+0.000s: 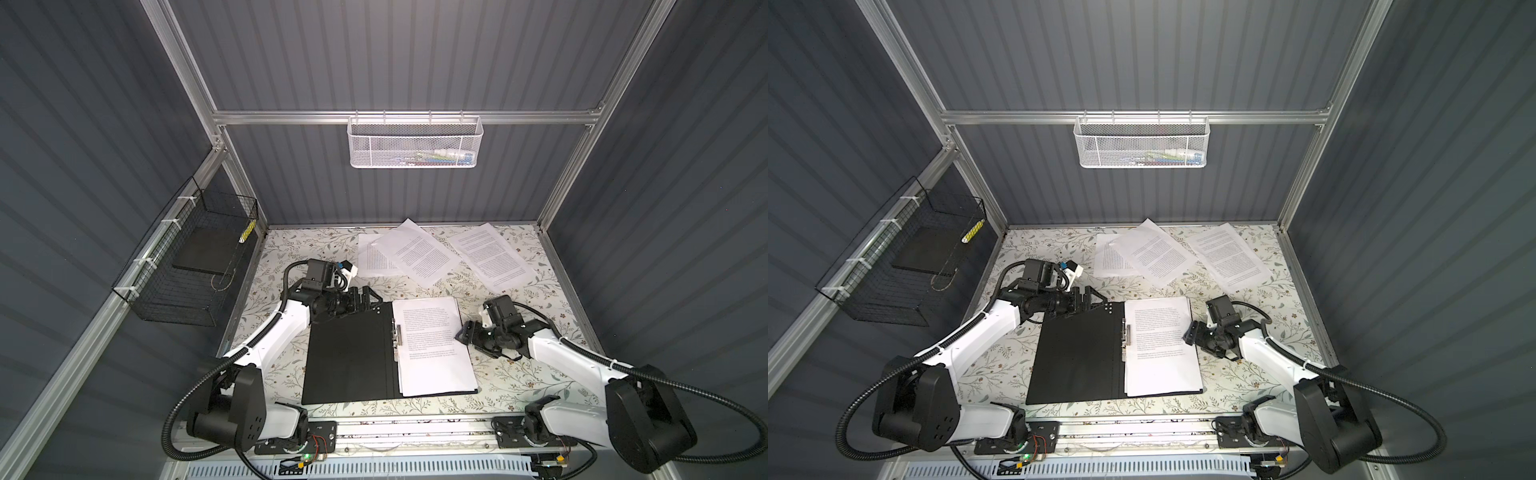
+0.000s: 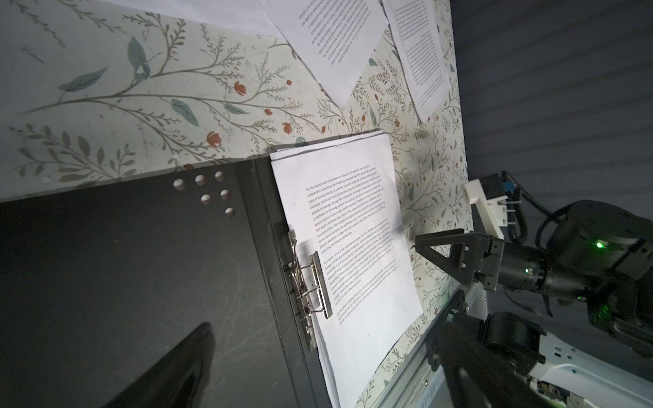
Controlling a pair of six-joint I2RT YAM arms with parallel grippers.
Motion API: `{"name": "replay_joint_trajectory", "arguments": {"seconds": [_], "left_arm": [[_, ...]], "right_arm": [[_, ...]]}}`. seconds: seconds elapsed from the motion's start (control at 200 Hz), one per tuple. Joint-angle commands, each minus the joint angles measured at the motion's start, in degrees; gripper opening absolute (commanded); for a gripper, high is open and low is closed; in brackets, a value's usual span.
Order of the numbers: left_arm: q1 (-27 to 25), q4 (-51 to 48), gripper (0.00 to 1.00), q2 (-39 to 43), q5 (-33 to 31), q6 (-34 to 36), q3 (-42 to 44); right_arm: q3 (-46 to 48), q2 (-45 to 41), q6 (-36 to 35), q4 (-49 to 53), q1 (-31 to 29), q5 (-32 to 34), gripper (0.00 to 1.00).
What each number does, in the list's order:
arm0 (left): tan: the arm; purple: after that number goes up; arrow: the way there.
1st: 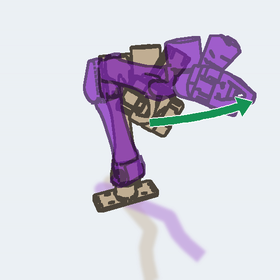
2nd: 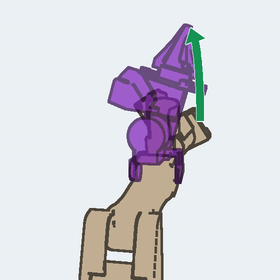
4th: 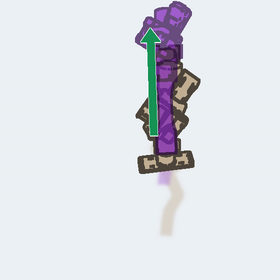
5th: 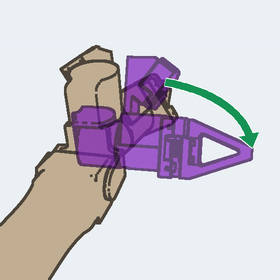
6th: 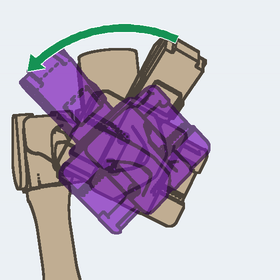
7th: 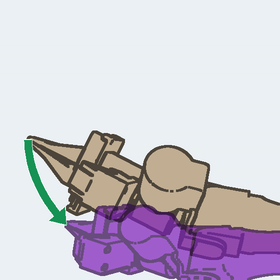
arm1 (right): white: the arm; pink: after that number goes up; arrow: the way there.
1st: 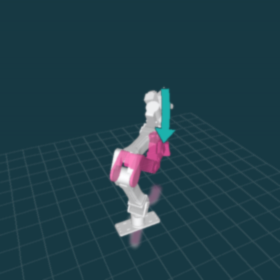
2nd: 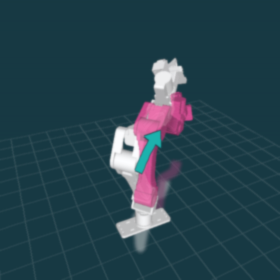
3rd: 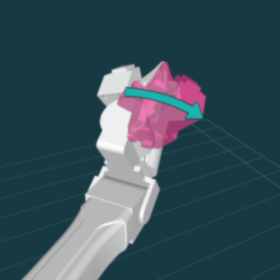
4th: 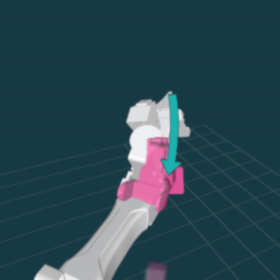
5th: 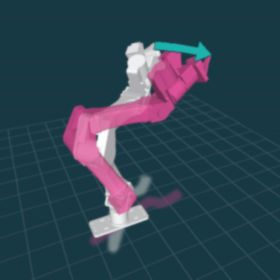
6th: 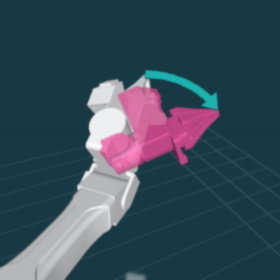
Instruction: Put the files into the folder
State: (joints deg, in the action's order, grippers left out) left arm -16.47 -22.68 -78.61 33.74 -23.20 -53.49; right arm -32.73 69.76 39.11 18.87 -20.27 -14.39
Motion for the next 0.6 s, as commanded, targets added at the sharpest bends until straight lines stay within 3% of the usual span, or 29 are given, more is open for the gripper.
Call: {"name": "replay_joint_trajectory", "arguments": {"seconds": [0.0,0.115,0.245,0.355,0.595], "left_arm": [[-0.23,3.36,1.0,-2.12,-2.16,-5.75,-1.18],[-0.21,11.68,1.0,-3.47,-5.36,-15.59,-1.03],[-0.51,27.29,1.0,-7.97,-1.09,-24.9,0.65],[-4.93,22.75,0.99,-16.38,-3.06,-23.34,-8.62],[-13.33,24.37,0.96,-34.68,-7.13,-31.58,-22.74]], "right_arm": [[-4.02,-1.11,-2.26,-1.76,3.09,2.07,0.99],[-6.27,-0.95,-2.19,-4.09,4.88,4.59,0.99],[-7.68,2.26,-2.33,-8.26,8.86,0.88,0.99],[-8.67,5.8,-2.78,-13.46,12.54,-4.25,0.99],[-10.53,8.46,-2.68,-16.6,13.46,-13.01,0.99]]}}
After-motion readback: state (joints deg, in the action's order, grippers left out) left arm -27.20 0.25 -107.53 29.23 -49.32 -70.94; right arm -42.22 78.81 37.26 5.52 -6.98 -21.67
